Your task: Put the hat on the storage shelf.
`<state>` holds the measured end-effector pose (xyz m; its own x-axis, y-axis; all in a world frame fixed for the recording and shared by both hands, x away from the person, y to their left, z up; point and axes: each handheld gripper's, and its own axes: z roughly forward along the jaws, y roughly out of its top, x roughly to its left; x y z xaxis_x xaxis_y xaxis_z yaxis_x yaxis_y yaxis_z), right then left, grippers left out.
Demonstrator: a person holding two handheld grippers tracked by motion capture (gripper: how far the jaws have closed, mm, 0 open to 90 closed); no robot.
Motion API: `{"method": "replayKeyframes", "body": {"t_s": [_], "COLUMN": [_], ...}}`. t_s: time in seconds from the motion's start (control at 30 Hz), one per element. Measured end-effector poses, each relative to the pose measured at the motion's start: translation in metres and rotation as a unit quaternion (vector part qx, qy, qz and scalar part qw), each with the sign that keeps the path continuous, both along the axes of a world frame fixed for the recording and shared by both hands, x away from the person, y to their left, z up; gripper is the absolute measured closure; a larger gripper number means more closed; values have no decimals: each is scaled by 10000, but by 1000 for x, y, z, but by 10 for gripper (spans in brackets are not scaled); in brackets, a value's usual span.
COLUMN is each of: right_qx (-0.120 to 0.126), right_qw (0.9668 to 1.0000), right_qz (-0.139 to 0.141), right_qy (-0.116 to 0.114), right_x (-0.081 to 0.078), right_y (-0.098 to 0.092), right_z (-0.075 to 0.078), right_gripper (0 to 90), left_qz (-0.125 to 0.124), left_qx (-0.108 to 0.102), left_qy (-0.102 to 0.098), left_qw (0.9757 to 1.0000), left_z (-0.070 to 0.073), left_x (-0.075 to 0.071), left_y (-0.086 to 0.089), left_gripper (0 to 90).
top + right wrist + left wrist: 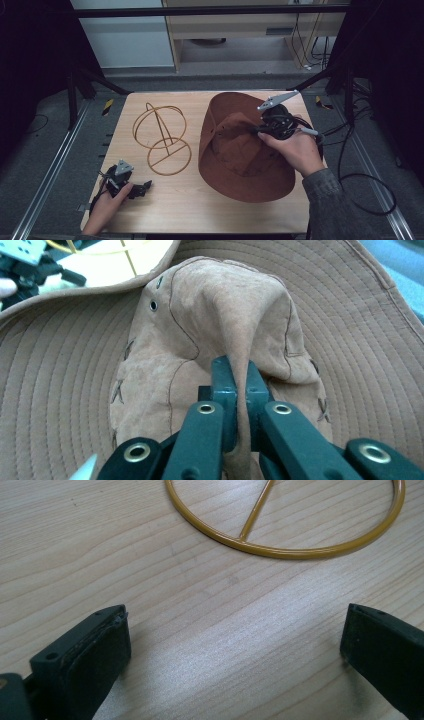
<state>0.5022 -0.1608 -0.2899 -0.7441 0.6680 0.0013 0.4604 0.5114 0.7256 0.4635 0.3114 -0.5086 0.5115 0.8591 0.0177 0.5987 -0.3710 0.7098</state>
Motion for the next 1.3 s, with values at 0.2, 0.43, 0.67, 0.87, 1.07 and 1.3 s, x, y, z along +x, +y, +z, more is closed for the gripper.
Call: {"method": "replayKeyframes", "body": {"t_s": [0.2,0.43,0.67,0.87,1.07,1.3], "right_qx": [124,204,267,348,488,598], "right_qw": [9998,9995,9992,9988,9976,9964], "right_qz": [-39,14,77,70,122,171], "right_qy": [-138,-235,-277,-342,-484,-571], "right_x": [-3,-3,-5,-9,-14,-16], "right_y": [0,6,12,12,16,23], "right_z": [14,25,28,32,39,46], "right_gripper": [892,891,892,892,892,891], "left_qz": [-1,-1,-1,0,0,0], "left_qx": [3,2,2,2,3,4], "left_qy": [-1,0,0,0,0,0], "left_qw": [10000,10000,10000,10000,10000,10000], "left_z": [0,0,0,0,0,0], "left_x": [0,0,0,0,0,0], "left_y": [0,0,0,0,0,0], "left_gripper": [0,0,0,0,0,0]}}
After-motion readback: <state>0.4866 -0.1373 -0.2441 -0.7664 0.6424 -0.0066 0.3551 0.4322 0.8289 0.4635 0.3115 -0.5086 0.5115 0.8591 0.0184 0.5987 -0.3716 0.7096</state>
